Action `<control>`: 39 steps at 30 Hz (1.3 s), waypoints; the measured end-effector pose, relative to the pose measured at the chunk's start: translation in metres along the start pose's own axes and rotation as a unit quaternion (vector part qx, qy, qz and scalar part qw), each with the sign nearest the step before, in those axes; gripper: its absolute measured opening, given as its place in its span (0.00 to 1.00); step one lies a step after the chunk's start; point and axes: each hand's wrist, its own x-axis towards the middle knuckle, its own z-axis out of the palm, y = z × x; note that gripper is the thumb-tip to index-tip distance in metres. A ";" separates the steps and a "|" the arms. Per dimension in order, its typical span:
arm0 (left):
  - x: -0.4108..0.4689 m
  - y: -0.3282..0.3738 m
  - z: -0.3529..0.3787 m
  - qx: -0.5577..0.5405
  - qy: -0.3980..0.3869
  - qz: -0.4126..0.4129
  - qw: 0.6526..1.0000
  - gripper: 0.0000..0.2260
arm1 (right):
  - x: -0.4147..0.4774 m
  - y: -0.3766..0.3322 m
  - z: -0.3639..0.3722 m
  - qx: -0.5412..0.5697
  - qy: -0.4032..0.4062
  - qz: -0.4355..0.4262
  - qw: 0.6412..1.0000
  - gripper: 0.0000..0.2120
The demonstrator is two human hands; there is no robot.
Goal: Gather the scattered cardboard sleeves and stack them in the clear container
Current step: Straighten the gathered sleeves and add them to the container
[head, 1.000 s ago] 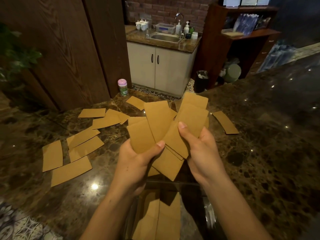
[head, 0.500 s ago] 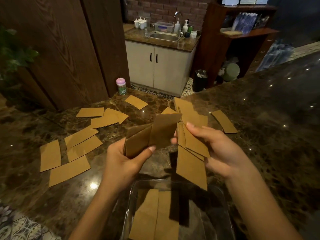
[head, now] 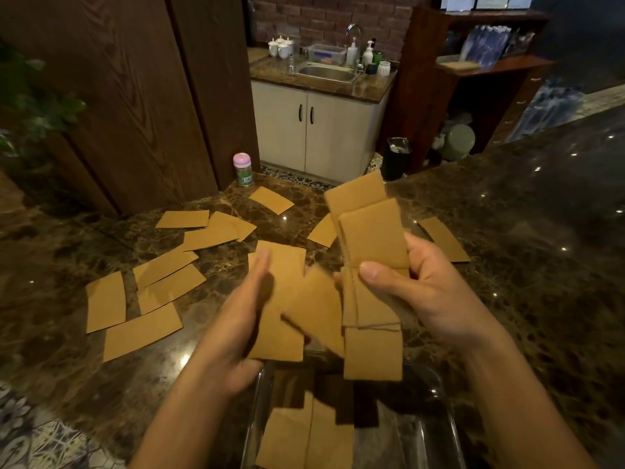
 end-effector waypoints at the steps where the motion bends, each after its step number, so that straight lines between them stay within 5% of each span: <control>1: 0.001 -0.002 0.001 0.020 0.002 0.003 1.000 0.24 | 0.001 0.000 -0.001 -0.034 -0.003 0.001 0.999 0.17; 4: -0.003 -0.012 0.007 0.035 -0.027 0.066 0.997 0.18 | 0.002 0.003 0.009 -0.004 0.017 0.012 1.000 0.15; 10: 0.004 -0.020 0.006 0.050 0.036 0.079 0.995 0.17 | 0.004 0.016 0.015 0.089 0.089 0.072 0.989 0.15; 16: 0.008 -0.030 0.019 0.106 -0.024 0.126 0.986 0.14 | 0.005 0.026 0.046 0.143 0.159 0.063 0.975 0.20; 19: 0.008 -0.030 0.018 0.142 -0.053 0.154 0.976 0.16 | 0.008 0.030 0.051 0.220 0.211 0.057 0.951 0.14; 23: -0.005 -0.035 0.006 0.250 -0.060 0.127 0.958 0.08 | 0.006 0.027 0.032 0.287 0.264 0.083 0.917 0.14; 26: -0.020 -0.049 0.001 0.446 -0.073 0.066 0.889 0.09 | 0.000 0.023 0.009 0.285 0.307 0.088 0.904 0.13; 30: -0.036 -0.074 0.022 0.727 -0.184 -0.024 0.661 0.13 | -0.007 0.019 -0.012 0.286 0.346 0.081 0.890 0.15; 32: -0.031 -0.088 0.031 0.777 -0.216 -0.087 0.584 0.15 | -0.013 0.021 -0.014 0.292 0.342 0.088 0.889 0.15; 35: -0.026 -0.115 0.030 0.816 -0.228 -0.127 0.516 0.18 | -0.020 0.026 -0.013 0.296 0.333 0.098 0.890 0.15; 39: -0.028 -0.136 0.026 0.831 -0.197 -0.104 0.510 0.20 | -0.023 0.031 -0.011 0.294 0.319 0.098 0.896 0.14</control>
